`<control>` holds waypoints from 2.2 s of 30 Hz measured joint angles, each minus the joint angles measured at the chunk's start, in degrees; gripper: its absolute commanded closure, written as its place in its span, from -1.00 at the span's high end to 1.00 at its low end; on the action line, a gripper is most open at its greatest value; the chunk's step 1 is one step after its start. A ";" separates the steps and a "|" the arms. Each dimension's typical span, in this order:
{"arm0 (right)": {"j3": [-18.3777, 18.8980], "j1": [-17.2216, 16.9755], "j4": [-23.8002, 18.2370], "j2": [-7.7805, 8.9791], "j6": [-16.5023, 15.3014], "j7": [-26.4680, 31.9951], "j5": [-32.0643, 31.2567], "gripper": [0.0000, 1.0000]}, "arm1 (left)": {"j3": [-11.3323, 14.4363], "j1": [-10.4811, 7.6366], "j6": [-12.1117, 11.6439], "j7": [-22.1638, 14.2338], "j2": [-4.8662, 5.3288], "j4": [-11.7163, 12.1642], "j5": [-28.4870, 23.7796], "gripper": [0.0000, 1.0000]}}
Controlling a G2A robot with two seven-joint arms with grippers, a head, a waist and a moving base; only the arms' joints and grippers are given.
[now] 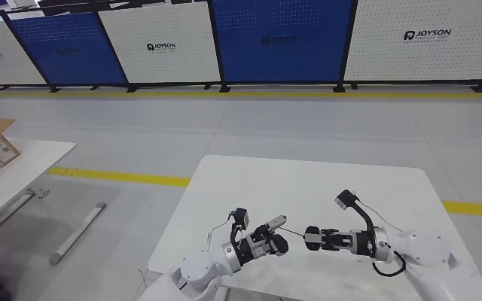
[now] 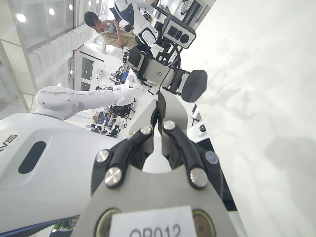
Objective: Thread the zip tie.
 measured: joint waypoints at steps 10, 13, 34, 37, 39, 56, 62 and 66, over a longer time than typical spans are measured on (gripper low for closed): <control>0.00 0.00 0.00 0.00 0.00 0.00 0.00 -1.00 | 1.20 -0.65 -1.35 1.41 -0.35 0.61 1.00 1.00; 0.00 0.00 0.00 0.00 0.00 0.00 0.00 -1.00 | 1.51 -0.90 -2.42 0.97 -0.43 0.76 1.27 1.00; 0.00 0.00 0.00 0.00 0.00 0.00 0.00 -1.00 | 1.05 -0.35 -7.57 -2.69 -0.42 1.74 0.61 -1.00; 0.00 0.00 0.00 0.00 0.00 0.00 0.00 -1.00 | 1.06 -0.15 -7.93 -2.74 -0.40 1.62 1.12 -1.00; 0.00 0.00 0.00 0.00 0.00 0.00 0.00 -1.00 | 1.04 0.01 -8.22 -2.73 -0.39 1.55 1.47 -1.00; 0.00 0.00 0.00 0.00 0.00 0.00 0.00 -1.00 | 1.31 0.38 -8.74 -1.06 -0.51 0.87 3.14 -1.00; 0.00 0.00 0.00 0.00 0.00 0.00 0.00 -1.00 | 1.62 0.28 -8.86 -0.74 -0.58 1.06 4.03 -1.00; 0.00 0.00 0.00 0.00 0.00 0.00 0.00 -1.00 | 1.79 0.33 -8.98 -0.57 -0.60 1.01 4.62 -1.00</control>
